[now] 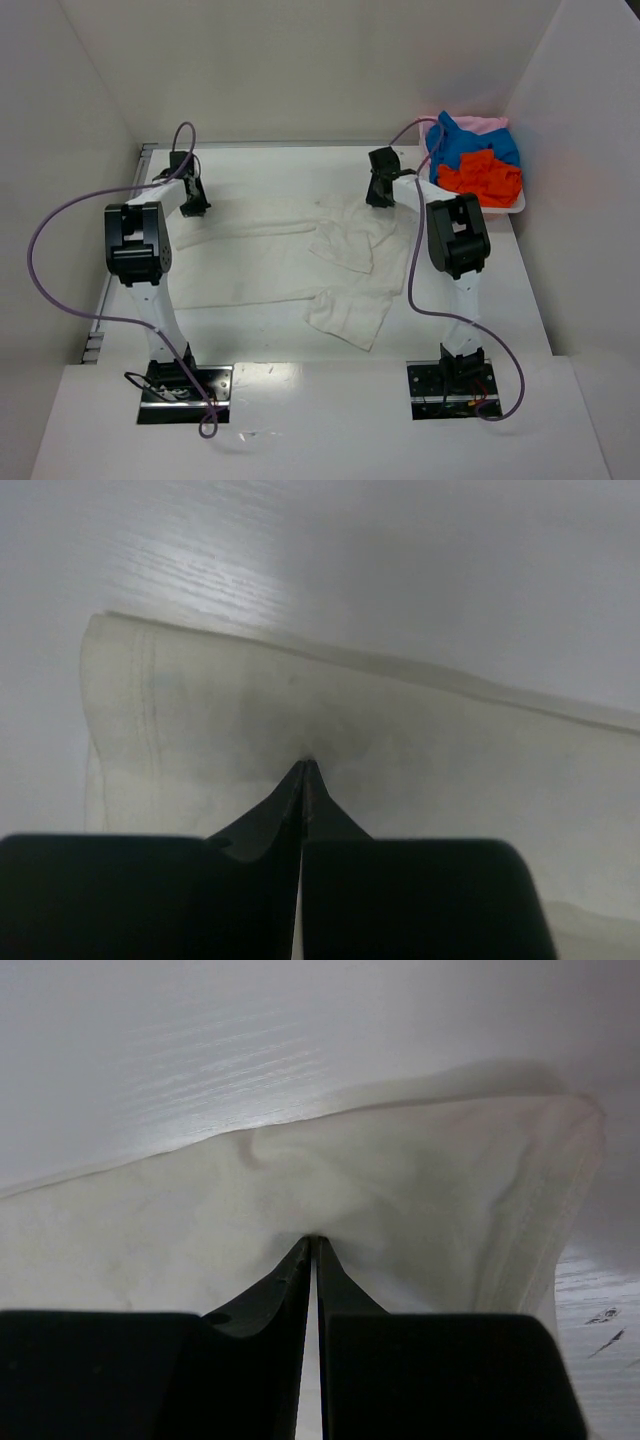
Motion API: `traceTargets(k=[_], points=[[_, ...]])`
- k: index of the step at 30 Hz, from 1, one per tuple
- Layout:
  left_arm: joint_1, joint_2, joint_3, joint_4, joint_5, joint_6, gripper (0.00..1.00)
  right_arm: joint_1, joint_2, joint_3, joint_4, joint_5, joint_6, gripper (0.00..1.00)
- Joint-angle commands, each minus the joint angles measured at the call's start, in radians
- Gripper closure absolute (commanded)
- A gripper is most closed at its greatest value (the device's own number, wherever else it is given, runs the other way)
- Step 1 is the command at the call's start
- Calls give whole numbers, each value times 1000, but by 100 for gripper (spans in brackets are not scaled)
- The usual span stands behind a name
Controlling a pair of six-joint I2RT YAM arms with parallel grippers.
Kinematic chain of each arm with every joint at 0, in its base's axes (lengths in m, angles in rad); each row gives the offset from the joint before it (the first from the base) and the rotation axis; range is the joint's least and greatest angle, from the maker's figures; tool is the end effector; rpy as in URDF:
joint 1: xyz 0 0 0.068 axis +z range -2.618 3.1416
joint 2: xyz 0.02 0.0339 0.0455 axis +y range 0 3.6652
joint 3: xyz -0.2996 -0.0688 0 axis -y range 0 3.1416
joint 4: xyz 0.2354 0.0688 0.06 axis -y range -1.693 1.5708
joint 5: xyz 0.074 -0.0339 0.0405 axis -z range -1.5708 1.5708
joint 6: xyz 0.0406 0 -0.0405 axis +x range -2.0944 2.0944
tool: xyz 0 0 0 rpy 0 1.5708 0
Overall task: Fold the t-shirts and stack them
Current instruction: Fold the flattened tshirt in 1/3 of the way
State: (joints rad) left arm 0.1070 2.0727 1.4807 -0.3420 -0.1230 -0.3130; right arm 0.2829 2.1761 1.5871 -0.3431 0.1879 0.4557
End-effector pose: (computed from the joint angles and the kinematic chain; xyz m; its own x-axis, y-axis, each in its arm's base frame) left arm 0.4578 0.0542 0.2027 -0.7056 -0.3831 -0.5961 -0.4160 0.9050 -0.0892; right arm 0.4702 0.1288 0.1876 -0.7659 0.2276 -0.6013 0.1891 0.9736 0.1277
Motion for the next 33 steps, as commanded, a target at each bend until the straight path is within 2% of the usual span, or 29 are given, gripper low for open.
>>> traceTargets(k=[1, 11, 17, 27, 29, 33], points=[[3, 41, 46, -37, -17, 11, 100, -1, 39, 65, -48, 16, -18, 90], [3, 179, 209, -71, -26, 2, 100, -19, 48, 142, -39, -4, -29, 90], [3, 256, 306, -92, -17, 2, 100, -28, 116, 220, -48, -25, -38, 90], [3, 381, 585, -179, -7, 20, 100, -37, 287, 539, -183, -34, -75, 91], [3, 382, 586, -180, 5, 20, 100, -37, 278, 539, -195, -5, -75, 93], [3, 373, 575, -170, 5, 20, 100, -37, 162, 484, -142, 16, -84, 94]])
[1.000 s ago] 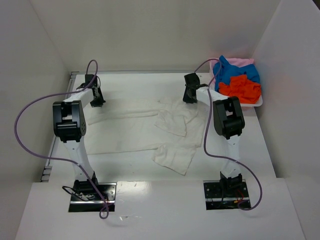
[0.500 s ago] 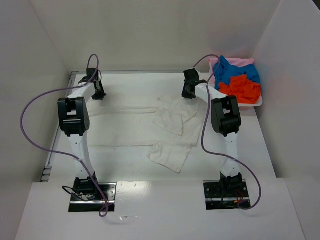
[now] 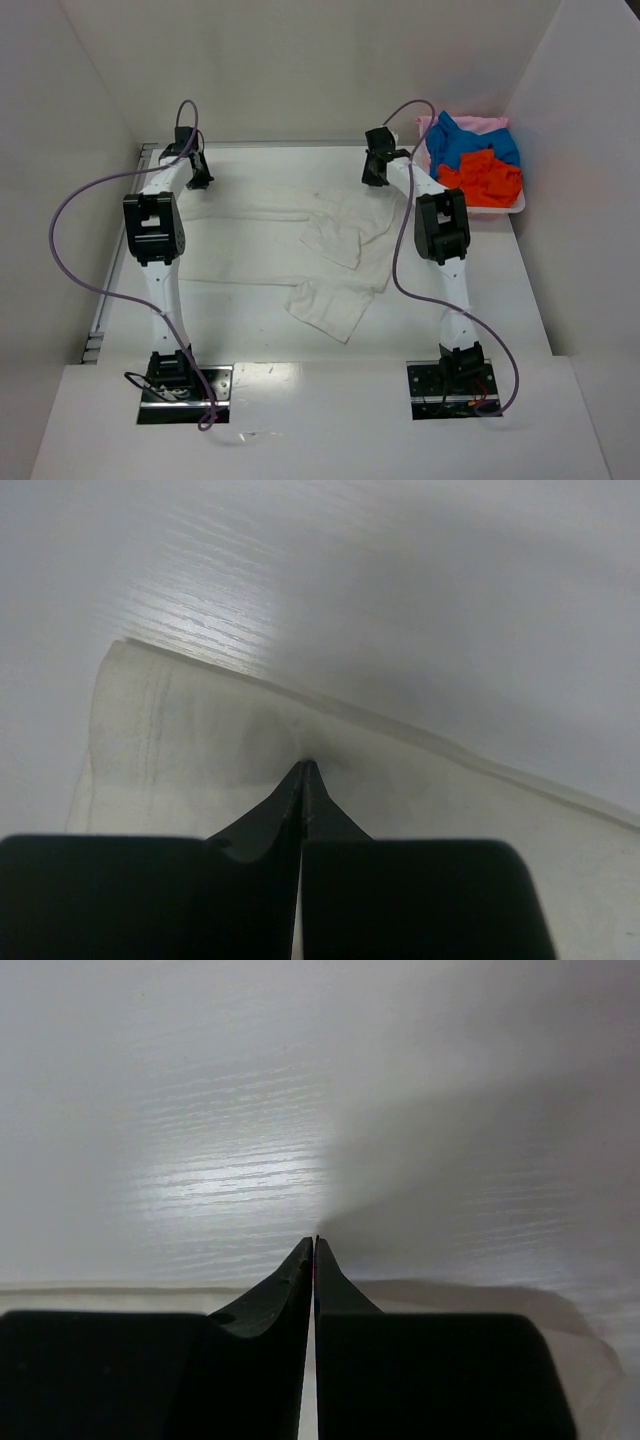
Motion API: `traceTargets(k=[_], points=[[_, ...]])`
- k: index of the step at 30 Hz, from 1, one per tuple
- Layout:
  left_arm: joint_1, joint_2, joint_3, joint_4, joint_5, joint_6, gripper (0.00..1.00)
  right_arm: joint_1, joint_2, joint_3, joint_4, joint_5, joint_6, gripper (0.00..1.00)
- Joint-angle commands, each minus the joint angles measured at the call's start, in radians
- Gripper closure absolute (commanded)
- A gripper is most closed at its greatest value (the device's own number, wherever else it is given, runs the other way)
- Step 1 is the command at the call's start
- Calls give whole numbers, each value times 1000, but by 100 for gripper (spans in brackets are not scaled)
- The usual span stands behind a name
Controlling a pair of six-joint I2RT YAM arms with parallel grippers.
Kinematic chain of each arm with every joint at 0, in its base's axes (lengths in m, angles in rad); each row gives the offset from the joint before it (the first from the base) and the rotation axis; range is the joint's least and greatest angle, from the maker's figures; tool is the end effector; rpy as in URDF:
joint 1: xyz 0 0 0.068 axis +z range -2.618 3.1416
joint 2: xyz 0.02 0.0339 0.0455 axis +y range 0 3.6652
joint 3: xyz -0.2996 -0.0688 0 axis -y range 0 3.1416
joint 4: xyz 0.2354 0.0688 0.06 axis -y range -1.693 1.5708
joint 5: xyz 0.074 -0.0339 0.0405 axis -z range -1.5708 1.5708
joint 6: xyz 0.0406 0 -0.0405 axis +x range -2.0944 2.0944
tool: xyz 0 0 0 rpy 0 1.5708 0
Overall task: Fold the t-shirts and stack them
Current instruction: Fold the flattened tshirt in 1/3 of the way
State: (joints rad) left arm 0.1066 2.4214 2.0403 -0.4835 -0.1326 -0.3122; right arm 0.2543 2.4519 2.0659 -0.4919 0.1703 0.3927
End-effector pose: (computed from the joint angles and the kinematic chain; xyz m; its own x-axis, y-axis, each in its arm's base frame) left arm 0.5564 0.0649 0.1923 -0.6614 -0.3770 -0.6485 -0.4139 0.9044 -0.1036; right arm 0.5482 0.1354 0.1834 -0.7428 0.1966 -0.6400 0.1527 0.9805 0.1240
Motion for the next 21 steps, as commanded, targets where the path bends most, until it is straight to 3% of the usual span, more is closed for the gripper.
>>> traceTargets(k=[1, 6, 9, 10, 11, 14, 21], points=[[4, 24, -3, -18, 24, 19, 100, -9, -164, -7, 16, 34, -22, 94], [4, -53, -89, 29, 45, 19, 100, -9, -304, -102, 25, 34, -22, 93], [13, -82, -132, 40, 57, 28, 100, -9, -382, -212, 49, 23, -12, 83], [13, -82, -132, 40, 68, 28, 100, -9, -396, -239, 49, 23, -12, 77], [13, -93, -147, 40, 68, 28, 100, -9, -407, -265, 49, 35, -3, 59], [13, -102, -175, 49, 79, 38, 98, -9, -438, -360, 27, 61, 17, 37], [13, -102, -206, 59, 97, 38, 97, -9, -426, -472, 27, 71, 47, 31]])
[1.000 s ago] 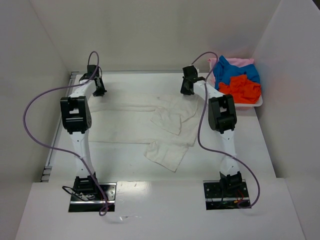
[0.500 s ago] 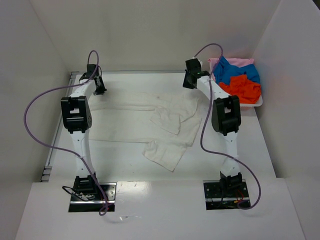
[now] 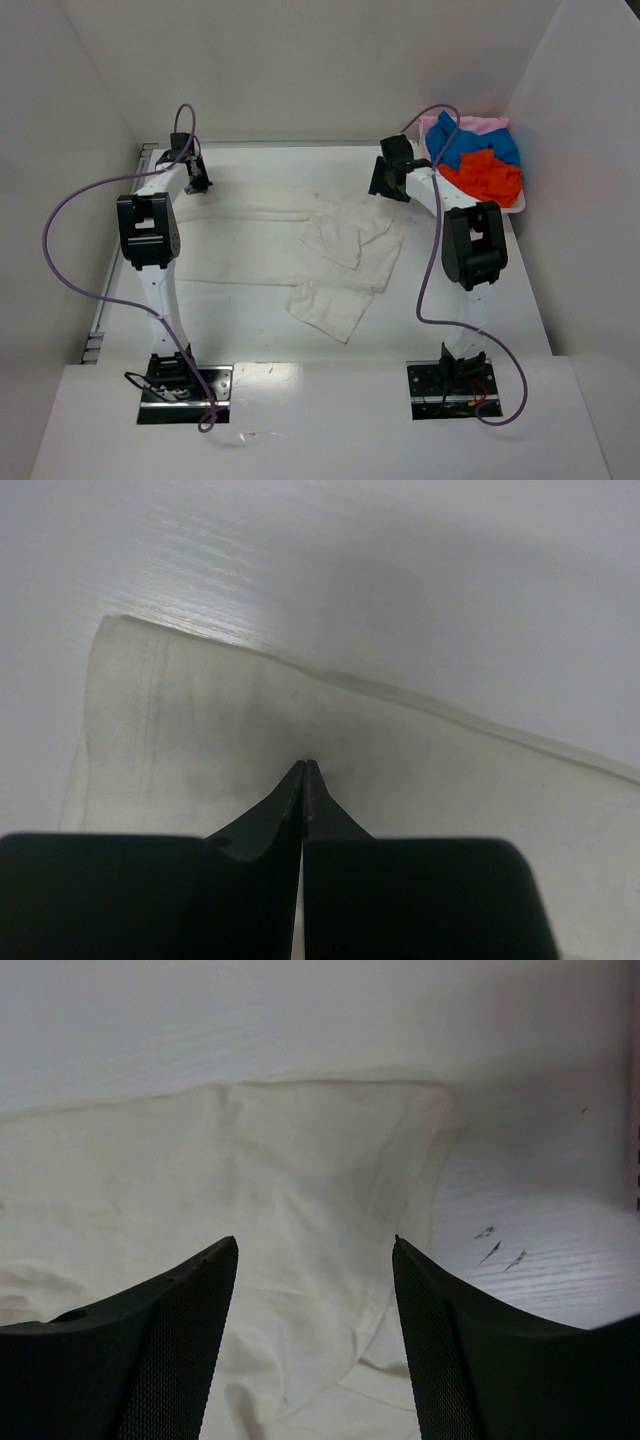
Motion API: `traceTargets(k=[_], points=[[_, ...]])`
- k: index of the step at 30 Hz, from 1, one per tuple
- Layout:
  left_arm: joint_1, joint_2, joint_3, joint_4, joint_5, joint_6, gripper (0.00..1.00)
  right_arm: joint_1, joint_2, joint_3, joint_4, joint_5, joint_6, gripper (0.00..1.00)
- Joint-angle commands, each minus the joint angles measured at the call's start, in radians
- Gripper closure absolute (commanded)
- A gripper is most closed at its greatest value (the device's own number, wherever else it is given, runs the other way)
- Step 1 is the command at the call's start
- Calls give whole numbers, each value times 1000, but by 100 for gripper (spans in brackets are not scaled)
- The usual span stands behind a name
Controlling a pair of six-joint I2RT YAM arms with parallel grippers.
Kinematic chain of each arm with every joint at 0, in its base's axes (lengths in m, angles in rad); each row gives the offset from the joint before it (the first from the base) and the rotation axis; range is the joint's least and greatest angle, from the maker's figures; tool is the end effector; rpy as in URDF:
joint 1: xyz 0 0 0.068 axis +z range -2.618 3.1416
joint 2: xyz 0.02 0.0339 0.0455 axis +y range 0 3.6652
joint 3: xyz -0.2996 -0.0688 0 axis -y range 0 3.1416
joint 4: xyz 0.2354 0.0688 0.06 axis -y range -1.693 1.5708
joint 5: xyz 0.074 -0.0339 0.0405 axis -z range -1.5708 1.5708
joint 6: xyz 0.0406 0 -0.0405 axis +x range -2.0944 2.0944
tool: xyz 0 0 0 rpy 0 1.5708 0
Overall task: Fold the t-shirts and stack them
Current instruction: Fold the flattened tshirt in 1/3 of the way
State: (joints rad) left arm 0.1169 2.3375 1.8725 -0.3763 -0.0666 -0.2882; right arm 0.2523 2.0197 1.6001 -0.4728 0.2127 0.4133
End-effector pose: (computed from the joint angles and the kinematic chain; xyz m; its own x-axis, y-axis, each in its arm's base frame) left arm 0.5375 0.0658 0.1920 -0.6643 -0.3636 -0.6531 -0.3643 0.9204 -0.1419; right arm 0.4483 0.1067 0.2538 -0.7369 0.2154 -0.6407 0.1968 0.9752 0.1015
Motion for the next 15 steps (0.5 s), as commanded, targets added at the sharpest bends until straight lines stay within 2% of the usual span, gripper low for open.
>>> traceTargets(k=[1, 3, 7, 13, 15], points=[[3, -18, -38, -49, 31, 14, 97, -7, 19, -17, 8, 28, 27, 31], [3, -18, -38, -49, 31, 14, 97, -7, 37, -17, 8, 28, 27, 32], [3, -18, -38, -49, 31, 14, 97, -7, 82, 4, 8, 28, 27, 50], [3, -18, -38, -49, 31, 23, 97, -7, 149, 44, -3, 37, 18, 61], [3, -18, -38, -49, 31, 23, 96, -7, 163, 44, -3, 46, 18, 68]])
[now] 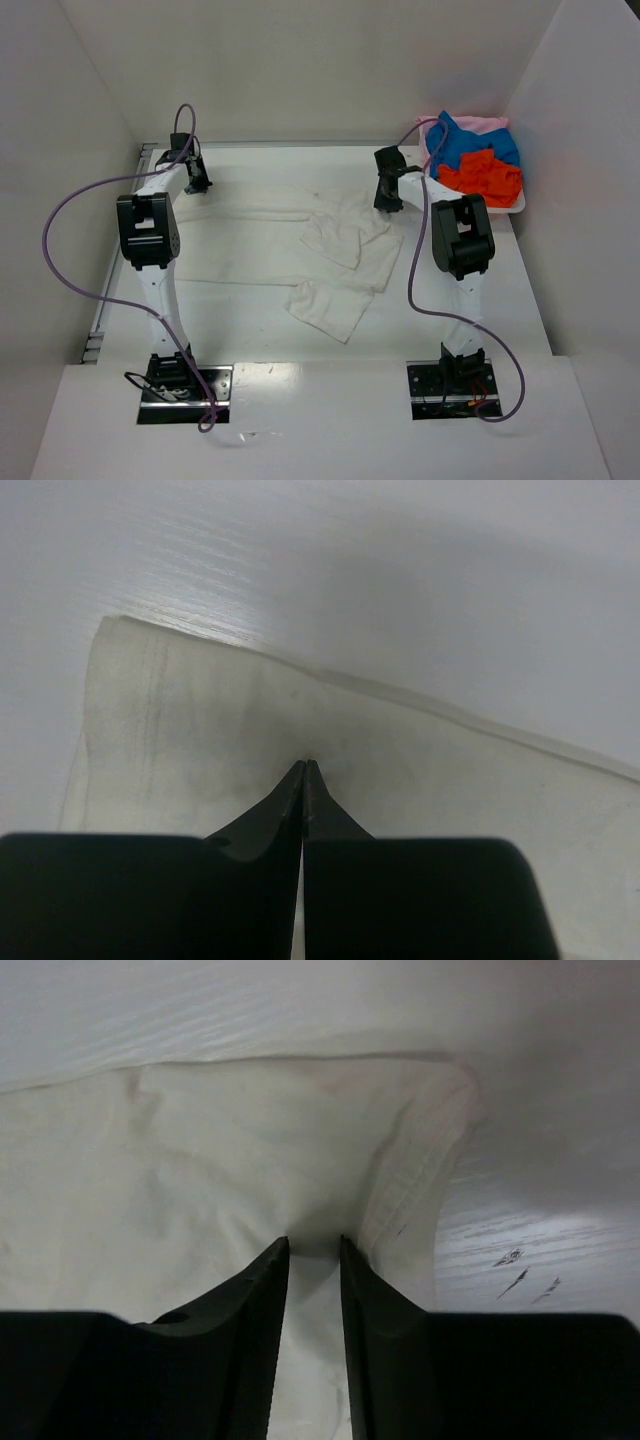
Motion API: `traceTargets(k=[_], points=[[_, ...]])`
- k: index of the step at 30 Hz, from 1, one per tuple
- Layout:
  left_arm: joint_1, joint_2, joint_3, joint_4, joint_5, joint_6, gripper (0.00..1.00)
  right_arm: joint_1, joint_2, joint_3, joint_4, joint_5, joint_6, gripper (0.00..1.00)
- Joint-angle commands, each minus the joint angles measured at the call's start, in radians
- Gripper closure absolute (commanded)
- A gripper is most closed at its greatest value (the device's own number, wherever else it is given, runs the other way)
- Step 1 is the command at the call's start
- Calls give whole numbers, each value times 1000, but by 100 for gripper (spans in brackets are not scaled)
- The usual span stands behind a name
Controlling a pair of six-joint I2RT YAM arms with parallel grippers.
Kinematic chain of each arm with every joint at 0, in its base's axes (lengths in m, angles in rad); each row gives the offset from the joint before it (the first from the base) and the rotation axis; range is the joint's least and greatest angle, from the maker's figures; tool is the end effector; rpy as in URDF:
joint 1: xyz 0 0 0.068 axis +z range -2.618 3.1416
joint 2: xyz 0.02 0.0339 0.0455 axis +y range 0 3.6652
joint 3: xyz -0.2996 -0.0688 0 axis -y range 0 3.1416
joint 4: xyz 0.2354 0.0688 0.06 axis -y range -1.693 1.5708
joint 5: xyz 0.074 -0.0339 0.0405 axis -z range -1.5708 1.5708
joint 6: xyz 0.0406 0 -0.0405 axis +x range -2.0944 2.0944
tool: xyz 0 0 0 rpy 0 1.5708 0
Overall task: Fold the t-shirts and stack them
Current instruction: Grap the side of the flattened tshirt closest away from the robot with both arms
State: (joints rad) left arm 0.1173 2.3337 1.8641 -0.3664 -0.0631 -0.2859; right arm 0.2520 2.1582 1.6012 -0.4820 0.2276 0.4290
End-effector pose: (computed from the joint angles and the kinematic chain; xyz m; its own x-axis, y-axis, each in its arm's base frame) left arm 0.5369 0.0658 0.1921 -0.6622 -0.3614 -0.6564 -0.3602 0.9217 -0.1442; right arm 0.4624 0.1096 0.1915 -0.8140 0.2089 -0.5420 0.2271 0.9733 0.0341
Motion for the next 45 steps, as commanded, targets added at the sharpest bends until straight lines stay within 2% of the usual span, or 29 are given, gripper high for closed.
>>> traceTargets(k=[1, 3, 7, 14, 20, 29, 33, 36, 39, 40, 41, 42, 44, 45], points=[[11, -14, -29, -59, 28, 21, 96, -7, 25, 52, 6, 44, 2, 69], [12, -5, -29, -59, 28, 21, 96, -7, 48, 52, 6, 55, -9, 76], [12, 6, -20, -59, 28, 21, 96, -7, 92, 108, -27, 55, -18, 82], [12, 39, 18, -68, 19, 21, 96, -7, 184, 213, -58, 44, -56, 86], [21, 73, 78, -86, 19, 30, 96, -7, 272, 385, -124, 55, -87, 87], [21, 160, 283, -158, 19, 39, 96, -25, 382, 612, -181, 55, -105, 87], [21, 159, 311, -170, 9, 39, 96, -25, 378, 608, -193, 26, -105, 87], [30, 95, 262, -161, 9, 48, 94, -25, 286, 508, -127, -20, -96, 87], [30, 7, 230, -140, 19, 59, 88, -25, 137, 390, -35, -66, -87, 81], [30, -19, 218, -140, 19, 59, 83, -25, 99, 369, -20, -76, -87, 76], [30, -78, 218, -140, 19, 59, 72, -25, 60, 327, 6, -86, -87, 55], [30, -114, 181, -129, 28, 59, 66, -25, -24, 306, 17, -96, -87, 43], [30, -233, 132, -118, 28, 59, 56, -25, -111, 225, 45, -141, -87, 30], [30, -278, 103, -103, 28, 68, 47, -25, -206, 189, 86, -170, -99, 22]])
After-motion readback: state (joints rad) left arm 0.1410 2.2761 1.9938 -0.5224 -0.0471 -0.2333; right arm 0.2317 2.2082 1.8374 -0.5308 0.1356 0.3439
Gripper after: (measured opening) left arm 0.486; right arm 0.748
